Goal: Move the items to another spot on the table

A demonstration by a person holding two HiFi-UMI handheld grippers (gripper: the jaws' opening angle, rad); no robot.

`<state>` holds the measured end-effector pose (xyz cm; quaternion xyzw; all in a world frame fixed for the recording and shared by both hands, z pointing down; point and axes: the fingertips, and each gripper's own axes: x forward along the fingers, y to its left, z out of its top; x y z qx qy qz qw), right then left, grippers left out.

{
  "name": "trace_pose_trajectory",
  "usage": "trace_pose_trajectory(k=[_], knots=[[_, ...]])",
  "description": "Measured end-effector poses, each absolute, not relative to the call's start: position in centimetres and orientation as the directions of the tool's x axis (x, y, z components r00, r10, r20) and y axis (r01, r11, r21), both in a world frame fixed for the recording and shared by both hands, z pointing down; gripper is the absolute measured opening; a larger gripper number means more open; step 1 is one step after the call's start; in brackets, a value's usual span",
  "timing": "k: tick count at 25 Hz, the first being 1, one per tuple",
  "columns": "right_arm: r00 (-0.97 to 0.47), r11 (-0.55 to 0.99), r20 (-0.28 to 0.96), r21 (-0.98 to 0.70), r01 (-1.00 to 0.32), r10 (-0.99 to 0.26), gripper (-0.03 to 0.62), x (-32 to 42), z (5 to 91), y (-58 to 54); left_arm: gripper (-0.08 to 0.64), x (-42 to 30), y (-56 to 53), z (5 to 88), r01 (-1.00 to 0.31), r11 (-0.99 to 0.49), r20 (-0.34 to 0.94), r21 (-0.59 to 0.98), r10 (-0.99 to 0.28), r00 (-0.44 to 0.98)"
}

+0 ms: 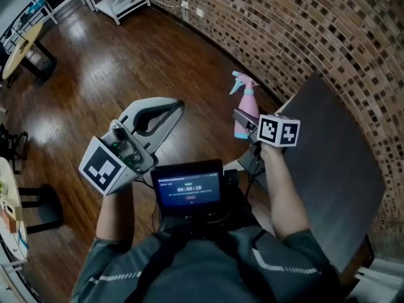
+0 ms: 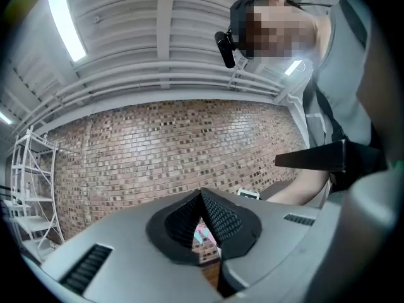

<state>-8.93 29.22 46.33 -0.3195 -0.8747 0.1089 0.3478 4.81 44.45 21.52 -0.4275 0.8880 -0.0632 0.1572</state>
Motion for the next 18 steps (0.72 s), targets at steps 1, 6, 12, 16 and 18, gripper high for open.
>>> trace_pose_trajectory(k=[1,6,12,16,18], knots=[[-0.555,0.768,0.533,-0.401,0.500,0.639,0.393,-9.1,45.6,30.3,-0.003,4.6,45.5,21.6,-0.735,0.635,-0.236,-0.239,-0.772,-0.590],[-0.582,0.750,0.477,-0.357,0.557,0.659,0.393,-10.9,41.1,34.4,-0.003,2.6,49.3,21.3,-0.716,0.659,-0.248,-0.229,-0.751,-0.612],[-0.597,0.749,0.454,-0.356,0.559,0.661,0.393,-14.1,39.5,36.7,-0.003,-1.6,52.0,19.9,-0.712,0.660,-0.242,-0.238,-0.751,-0.615],[-0.650,0.789,0.448,-0.354,0.501,0.614,0.393,-16.7,42.1,35.4,-0.004,-4.4,52.1,21.8,-0.734,0.636,-0.254,-0.237,-0.770,-0.585],[-0.683,0.809,0.438,-0.375,0.452,0.585,0.393,-18.8,42.8,34.1,-0.003,-6.7,51.5,22.3,-0.762,0.605,-0.236,-0.230,-0.795,-0.559]])
